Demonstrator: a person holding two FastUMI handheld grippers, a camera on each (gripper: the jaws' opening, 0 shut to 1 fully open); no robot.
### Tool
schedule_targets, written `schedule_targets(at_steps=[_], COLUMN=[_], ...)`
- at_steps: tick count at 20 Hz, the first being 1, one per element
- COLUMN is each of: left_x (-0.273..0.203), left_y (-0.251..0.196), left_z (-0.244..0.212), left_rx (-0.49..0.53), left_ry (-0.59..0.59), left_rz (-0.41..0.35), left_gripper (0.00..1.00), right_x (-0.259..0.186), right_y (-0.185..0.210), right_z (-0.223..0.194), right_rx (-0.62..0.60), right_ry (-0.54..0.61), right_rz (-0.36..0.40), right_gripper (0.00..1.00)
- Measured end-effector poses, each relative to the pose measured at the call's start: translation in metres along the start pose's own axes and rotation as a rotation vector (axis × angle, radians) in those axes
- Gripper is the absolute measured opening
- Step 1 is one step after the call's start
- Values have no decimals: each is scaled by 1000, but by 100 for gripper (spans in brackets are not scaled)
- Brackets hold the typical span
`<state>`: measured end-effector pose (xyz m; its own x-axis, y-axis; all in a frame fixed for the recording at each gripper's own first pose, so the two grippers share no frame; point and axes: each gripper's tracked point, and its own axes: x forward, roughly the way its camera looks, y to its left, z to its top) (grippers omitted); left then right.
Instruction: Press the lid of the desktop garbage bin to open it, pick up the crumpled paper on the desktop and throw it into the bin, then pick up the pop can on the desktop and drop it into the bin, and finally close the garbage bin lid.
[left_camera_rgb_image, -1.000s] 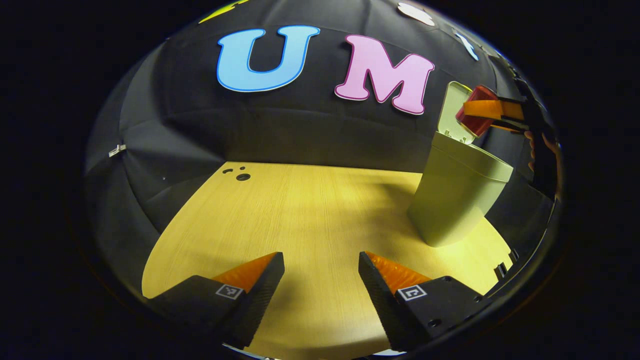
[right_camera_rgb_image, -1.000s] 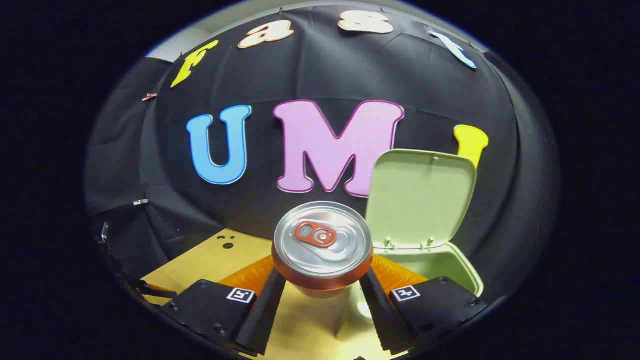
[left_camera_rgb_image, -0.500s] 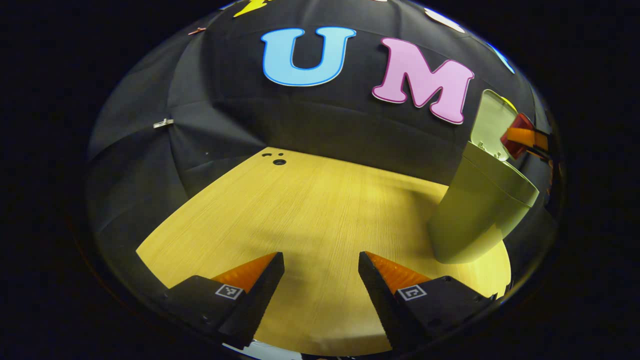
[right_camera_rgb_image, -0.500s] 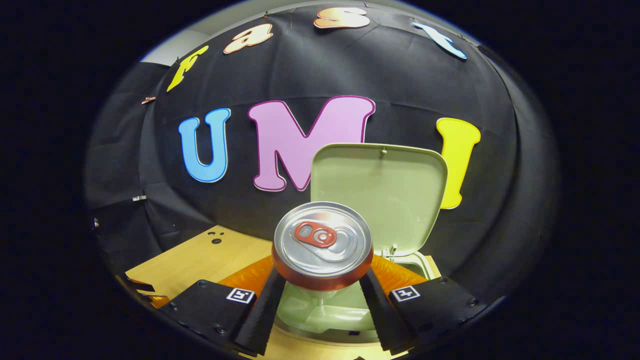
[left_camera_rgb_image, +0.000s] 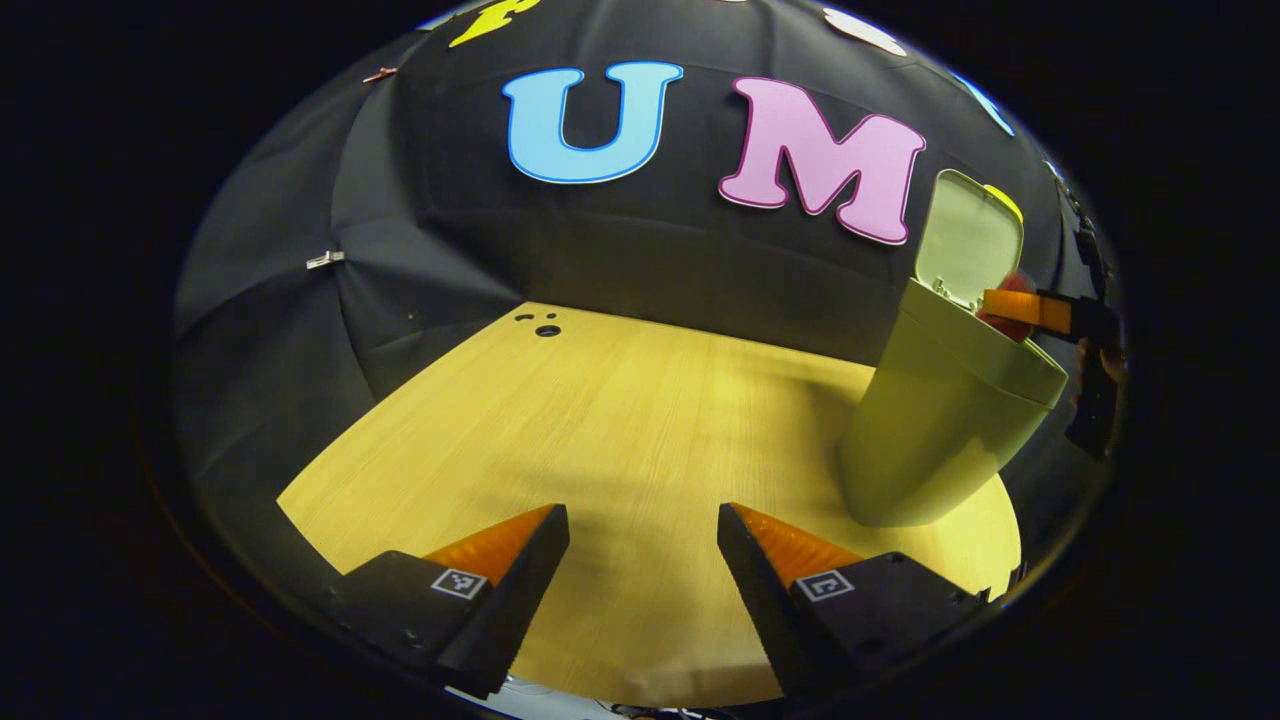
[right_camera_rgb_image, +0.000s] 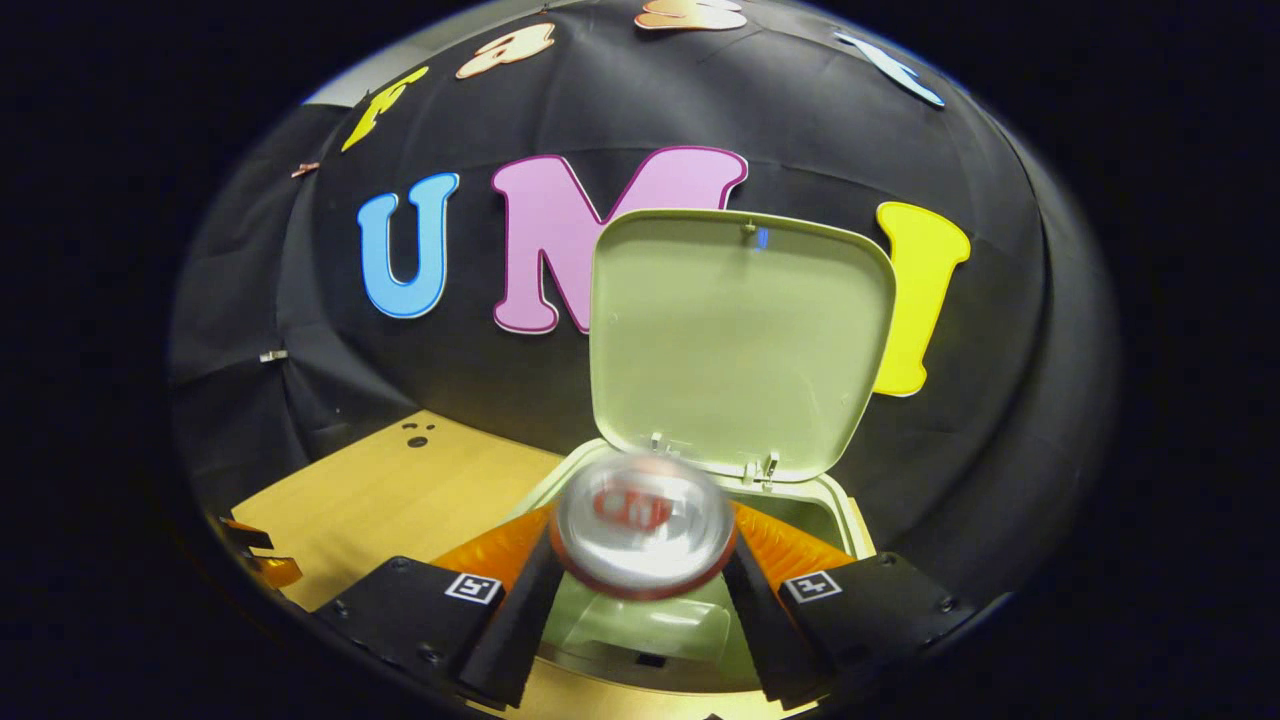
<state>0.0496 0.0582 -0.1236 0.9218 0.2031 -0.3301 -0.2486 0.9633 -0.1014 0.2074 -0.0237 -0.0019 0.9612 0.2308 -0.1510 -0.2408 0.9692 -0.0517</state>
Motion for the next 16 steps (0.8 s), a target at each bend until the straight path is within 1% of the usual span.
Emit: schedule_targets(at_steps=[2, 3, 4, 9, 12, 16], left_x=[-2, -3, -5, -13, -14, -15], left_y=[0, 0, 1, 19, 30, 40], left_z=[-2, -3, -3, -4, -7, -4], left_rx=[5, 6, 10, 8, -6, -22], left_ry=[5, 6, 3, 12, 13, -2], left_rz=[-10, -18, -25, -34, -35, -29], left_gripper=[96, 96, 96, 96, 96, 96], right_x=[-3, -3, -7, -28, -37, -47], right_y=[1, 0, 0, -2, -11, -16], right_z=[0, 1, 6, 38, 72, 124], right_rx=[-13, -15, -9, 7, 2, 9], right_ry=[-2, -5, -16, -74, -125, -191], right_rz=[-13, -28, -35, -72, -120, -142], right_gripper=[92, 97, 98, 98, 98, 98])
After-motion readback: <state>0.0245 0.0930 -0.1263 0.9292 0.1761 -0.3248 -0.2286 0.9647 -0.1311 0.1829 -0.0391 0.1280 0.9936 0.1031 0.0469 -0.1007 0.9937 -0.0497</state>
